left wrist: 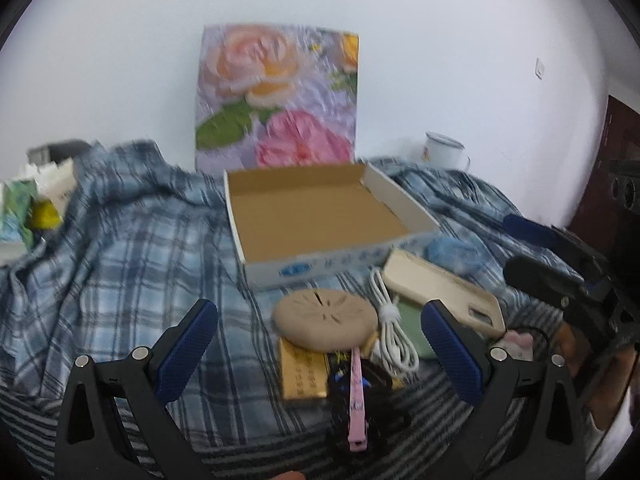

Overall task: Organize soft objects
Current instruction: 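Grasp the beige round puck with the left gripper while the right gripper grasps the beige phone case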

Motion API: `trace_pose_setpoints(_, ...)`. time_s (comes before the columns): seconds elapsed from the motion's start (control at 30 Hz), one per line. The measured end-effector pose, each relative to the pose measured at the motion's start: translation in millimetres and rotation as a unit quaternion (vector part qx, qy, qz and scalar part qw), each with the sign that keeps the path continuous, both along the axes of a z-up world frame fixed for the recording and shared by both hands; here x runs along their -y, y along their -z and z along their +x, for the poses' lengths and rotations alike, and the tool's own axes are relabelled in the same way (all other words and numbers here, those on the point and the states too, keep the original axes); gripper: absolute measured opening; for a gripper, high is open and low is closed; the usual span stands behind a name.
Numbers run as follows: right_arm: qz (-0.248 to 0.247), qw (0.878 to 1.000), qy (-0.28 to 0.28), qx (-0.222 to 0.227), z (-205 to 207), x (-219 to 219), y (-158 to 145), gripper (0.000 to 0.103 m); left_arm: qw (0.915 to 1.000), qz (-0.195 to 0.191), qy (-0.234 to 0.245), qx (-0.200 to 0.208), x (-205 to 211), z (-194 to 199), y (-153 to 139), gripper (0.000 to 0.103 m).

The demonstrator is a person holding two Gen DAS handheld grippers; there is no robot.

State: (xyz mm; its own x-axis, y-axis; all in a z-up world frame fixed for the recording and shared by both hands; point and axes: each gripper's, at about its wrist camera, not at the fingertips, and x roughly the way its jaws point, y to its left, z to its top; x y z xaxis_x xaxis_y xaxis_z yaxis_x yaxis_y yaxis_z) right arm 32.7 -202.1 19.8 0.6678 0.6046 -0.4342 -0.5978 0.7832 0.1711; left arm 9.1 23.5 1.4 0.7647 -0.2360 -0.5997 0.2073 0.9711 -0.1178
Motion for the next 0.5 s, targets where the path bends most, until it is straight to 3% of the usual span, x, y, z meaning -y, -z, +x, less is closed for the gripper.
trace_pose_setpoints(0.33,-0.011,1.000,-0.005,-0.008,1,-5,2,0.103,0.9946,0.027,0.018,-0.098,16,50,23,0.103)
trace_pose_setpoints(0.5,-0.009,1.000,-0.006,-0.016,3,-4,3,0.103,0.9874,0.000,0.042,-0.153,17,73,46,0.102)
